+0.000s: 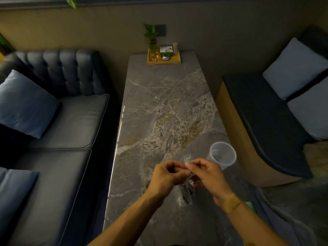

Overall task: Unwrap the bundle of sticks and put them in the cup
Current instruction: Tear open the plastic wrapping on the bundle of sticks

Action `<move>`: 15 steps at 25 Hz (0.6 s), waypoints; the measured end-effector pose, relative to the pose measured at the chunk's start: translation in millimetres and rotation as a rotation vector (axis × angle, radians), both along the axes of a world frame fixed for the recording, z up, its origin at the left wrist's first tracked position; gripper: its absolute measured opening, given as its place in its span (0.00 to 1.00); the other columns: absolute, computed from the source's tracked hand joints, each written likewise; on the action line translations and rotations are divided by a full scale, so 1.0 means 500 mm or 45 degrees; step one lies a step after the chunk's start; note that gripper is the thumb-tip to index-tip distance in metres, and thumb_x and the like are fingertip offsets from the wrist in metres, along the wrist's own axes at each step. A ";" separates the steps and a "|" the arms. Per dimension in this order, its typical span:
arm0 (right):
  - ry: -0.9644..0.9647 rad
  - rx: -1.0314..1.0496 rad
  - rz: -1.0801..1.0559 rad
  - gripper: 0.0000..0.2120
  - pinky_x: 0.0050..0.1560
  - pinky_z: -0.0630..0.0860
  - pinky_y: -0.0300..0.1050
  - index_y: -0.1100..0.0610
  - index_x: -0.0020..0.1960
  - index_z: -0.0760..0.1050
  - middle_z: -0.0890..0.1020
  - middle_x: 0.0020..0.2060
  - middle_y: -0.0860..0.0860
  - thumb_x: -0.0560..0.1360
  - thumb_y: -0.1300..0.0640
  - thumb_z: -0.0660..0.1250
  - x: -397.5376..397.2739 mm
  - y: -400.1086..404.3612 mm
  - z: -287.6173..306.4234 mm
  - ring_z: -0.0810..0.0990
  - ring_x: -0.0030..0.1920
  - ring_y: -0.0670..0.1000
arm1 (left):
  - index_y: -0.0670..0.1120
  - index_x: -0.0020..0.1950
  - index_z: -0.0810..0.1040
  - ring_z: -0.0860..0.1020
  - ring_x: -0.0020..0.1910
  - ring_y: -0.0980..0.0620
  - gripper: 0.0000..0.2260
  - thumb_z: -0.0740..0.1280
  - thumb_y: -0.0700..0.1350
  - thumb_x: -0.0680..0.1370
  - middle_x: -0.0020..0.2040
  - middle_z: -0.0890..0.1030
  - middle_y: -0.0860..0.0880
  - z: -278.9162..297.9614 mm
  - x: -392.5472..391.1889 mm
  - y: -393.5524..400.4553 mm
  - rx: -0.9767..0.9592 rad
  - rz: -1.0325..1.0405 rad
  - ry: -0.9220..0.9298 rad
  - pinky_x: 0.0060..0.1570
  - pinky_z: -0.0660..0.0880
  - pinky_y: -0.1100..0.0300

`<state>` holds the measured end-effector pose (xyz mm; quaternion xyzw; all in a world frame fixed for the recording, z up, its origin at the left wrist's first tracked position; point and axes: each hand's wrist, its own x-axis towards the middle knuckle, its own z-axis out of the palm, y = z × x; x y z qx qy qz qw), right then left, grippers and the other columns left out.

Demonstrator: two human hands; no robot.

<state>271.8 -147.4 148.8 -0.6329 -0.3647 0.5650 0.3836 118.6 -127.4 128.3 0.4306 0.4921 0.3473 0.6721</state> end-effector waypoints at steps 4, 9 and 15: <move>-0.016 0.054 0.019 0.05 0.32 0.79 0.39 0.55 0.43 0.83 0.87 0.36 0.52 0.73 0.54 0.72 0.018 0.005 -0.004 0.85 0.36 0.47 | 0.47 0.40 0.84 0.82 0.33 0.54 0.04 0.77 0.41 0.70 0.31 0.83 0.50 0.003 -0.006 0.007 -0.042 0.097 0.005 0.37 0.79 0.61; -0.175 0.088 0.137 0.04 0.31 0.80 0.41 0.55 0.42 0.81 0.85 0.33 0.52 0.73 0.55 0.71 0.038 0.019 -0.003 0.84 0.35 0.48 | 0.50 0.39 0.84 0.81 0.33 0.55 0.03 0.77 0.44 0.70 0.32 0.83 0.50 -0.006 -0.009 0.016 0.044 0.162 0.100 0.36 0.78 0.63; -1.100 0.316 0.392 0.04 0.40 0.81 0.53 0.53 0.41 0.79 0.83 0.37 0.50 0.72 0.53 0.70 0.101 0.030 0.046 0.81 0.39 0.50 | 0.54 0.40 0.83 0.82 0.35 0.59 0.05 0.75 0.44 0.72 0.35 0.84 0.53 0.003 -0.050 0.040 0.352 0.164 0.419 0.35 0.78 0.65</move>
